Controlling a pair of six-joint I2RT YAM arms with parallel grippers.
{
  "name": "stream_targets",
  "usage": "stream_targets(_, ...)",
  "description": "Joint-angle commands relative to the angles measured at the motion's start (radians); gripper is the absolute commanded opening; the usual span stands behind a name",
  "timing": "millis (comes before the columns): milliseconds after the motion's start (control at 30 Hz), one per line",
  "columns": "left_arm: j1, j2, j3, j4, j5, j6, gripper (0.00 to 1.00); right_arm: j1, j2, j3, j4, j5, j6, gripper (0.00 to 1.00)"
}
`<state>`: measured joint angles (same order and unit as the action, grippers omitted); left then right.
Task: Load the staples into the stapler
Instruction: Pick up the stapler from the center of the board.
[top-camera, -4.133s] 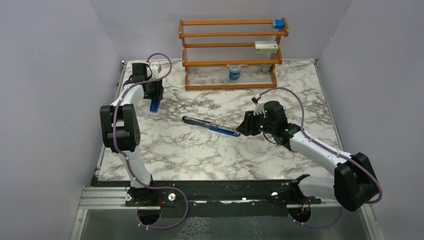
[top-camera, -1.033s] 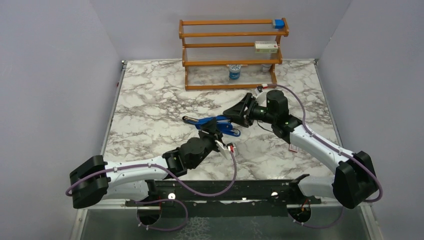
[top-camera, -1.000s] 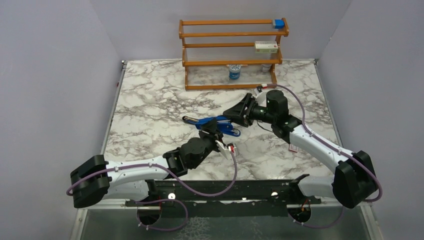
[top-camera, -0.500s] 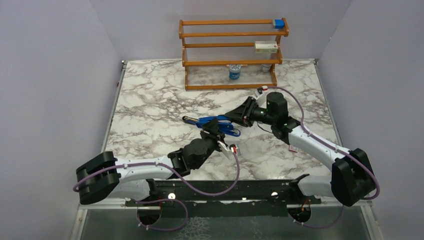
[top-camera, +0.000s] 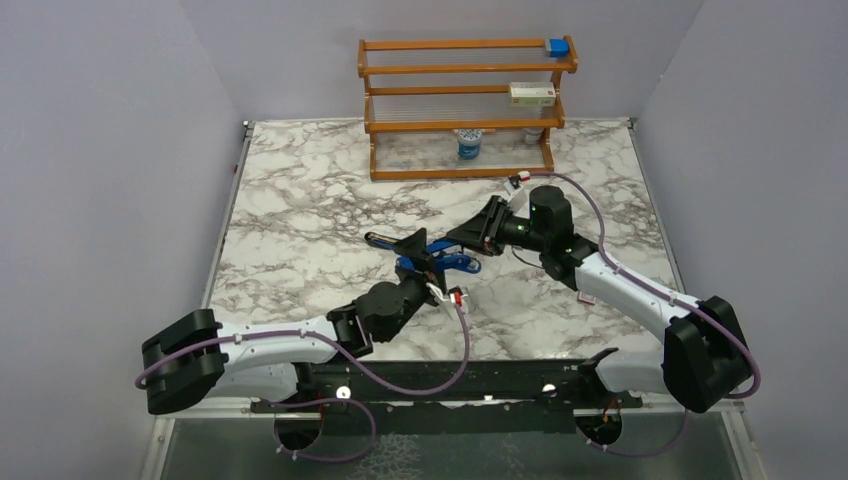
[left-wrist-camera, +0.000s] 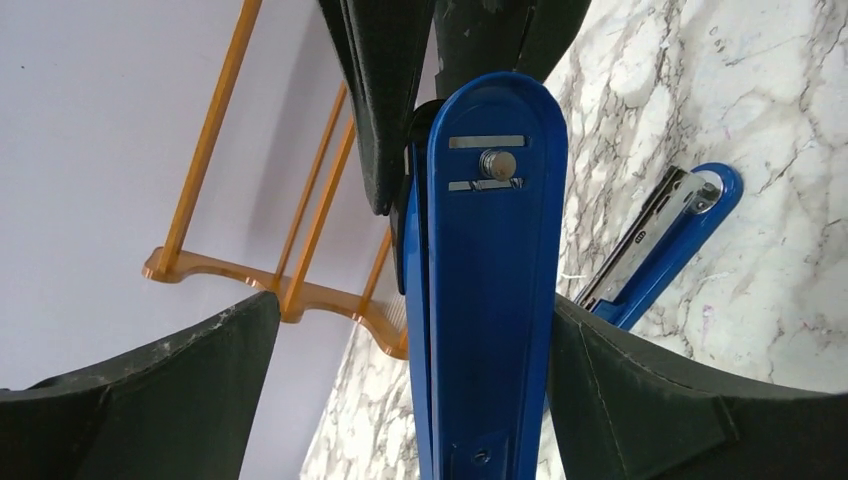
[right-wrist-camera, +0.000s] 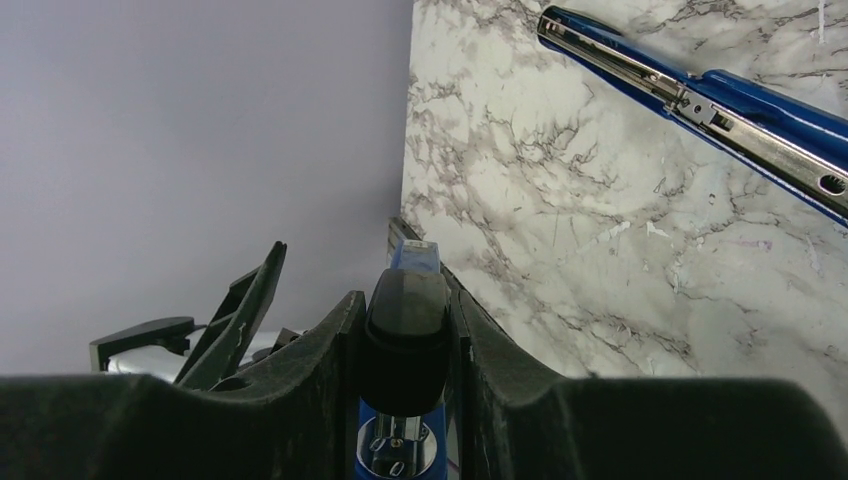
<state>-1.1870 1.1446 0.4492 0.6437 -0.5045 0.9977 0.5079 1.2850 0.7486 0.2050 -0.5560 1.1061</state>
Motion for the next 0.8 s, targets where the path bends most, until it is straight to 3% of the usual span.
stream_targets(0, -0.022, -0.068, -0.010, 0.032, 0.023, -0.102, 0.99, 0.003, -0.016, 0.029, 0.034, 0.023, -0.019, 0.01)
stream_targets(133, -0.037, -0.139, -0.010, -0.028, 0.059, -0.253, 0.99, 0.003, -0.021, 0.026, 0.050, 0.072, -0.076, 0.01)
stream_targets(400, -0.037, -0.265, 0.022, -0.264, 0.263, -0.487, 0.99, 0.003, -0.019, 0.021, 0.055, 0.135, -0.287, 0.01)
stream_targets(500, -0.037, -0.315, 0.025, -0.284, 0.255, -0.559, 0.99, 0.003, -0.002, 0.021, 0.067, 0.101, -0.363, 0.01)
stream_targets(667, -0.012, -0.346, 0.077, -0.333, 0.115, -0.686, 0.99, 0.023, 0.052, 0.025, 0.097, 0.034, -0.525, 0.01)
stream_targets(767, 0.090, -0.329, 0.161, -0.452, 0.224, -0.786, 0.99, 0.073, 0.060, 0.010, 0.139, 0.092, -0.629, 0.01)
